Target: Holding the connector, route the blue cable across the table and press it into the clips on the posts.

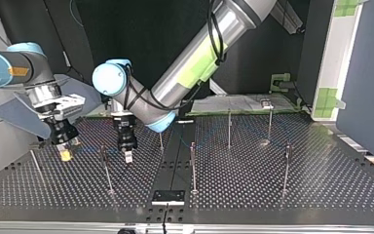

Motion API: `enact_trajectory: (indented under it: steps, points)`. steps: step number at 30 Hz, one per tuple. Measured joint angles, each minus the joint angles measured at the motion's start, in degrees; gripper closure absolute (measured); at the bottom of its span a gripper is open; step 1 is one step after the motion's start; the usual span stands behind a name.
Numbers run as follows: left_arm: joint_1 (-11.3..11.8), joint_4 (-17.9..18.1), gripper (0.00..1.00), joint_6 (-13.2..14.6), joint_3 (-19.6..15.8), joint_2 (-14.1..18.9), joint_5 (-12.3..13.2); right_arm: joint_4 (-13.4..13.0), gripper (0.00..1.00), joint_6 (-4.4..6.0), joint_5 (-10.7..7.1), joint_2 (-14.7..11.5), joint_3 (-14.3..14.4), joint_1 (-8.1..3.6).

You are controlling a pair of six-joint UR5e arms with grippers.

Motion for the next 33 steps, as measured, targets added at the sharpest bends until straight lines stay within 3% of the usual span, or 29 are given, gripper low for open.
enact_trajectory:
  steps: [13, 15, 16, 17, 19, 20, 21, 22, 24, 33]
  points:
    - [0.9, 0.1, 0.99, 0.8, -0.1, 0.0, 1.9, -0.1, 1.0, 0.13, -0.89, 0.5, -0.3, -1.85]
    - [0.8, 0.0, 0.85, 0.7, -0.2, 0.0, 2.3, -0.2, 1.0, 0.11, -0.9, 0.5, -0.3, -2.02]
    - [0.7, -0.1, 0.85, 0.6, -0.3, 0.0, 2.4, -0.1, 1.0, 0.09, -0.91, 0.5, -0.3, -2.06]
    - [0.6, -0.2, 0.71, 0.4, -0.3, 0.0, 2.6, -0.1, 1.0, 0.07, -0.91, 0.5, -0.3, -2.11]
    - [0.5, -0.5, 0.71, 0.0, -0.4, 0.0, 2.9, -0.1, 1.0, 0.01, -0.93, 0.5, -0.4, -2.14]
    - [0.3, -0.7, 0.41, -0.2, -0.4, 0.0, 3.0, -0.1, 1.0, -0.01, -0.93, 0.5, -0.3, -2.14]
    - [0.2, -0.9, 0.3, -0.3, -0.4, 0.0, 3.1, -0.1, 1.0, -0.04, -0.93, 0.5, -0.3, -2.13]
    - [0.1, -1.1, 0.3, -0.4, -0.5, 0.0, 3.2, -0.1, 1.0, -0.07, -0.94, 0.5, -0.4, -2.13]
    - [-0.2, -1.7, 0.01, -0.7, -0.5, 0.0, 3.2, -0.1, 1.0, -0.1, -0.93, 0.5, -0.3, -2.13]
    - [-0.4, -3.5, 0.01, -1.9, -0.5, 0.0, 2.8, -0.1, 1.0, -0.14, -1.02, 0.5, -0.4, -2.16]
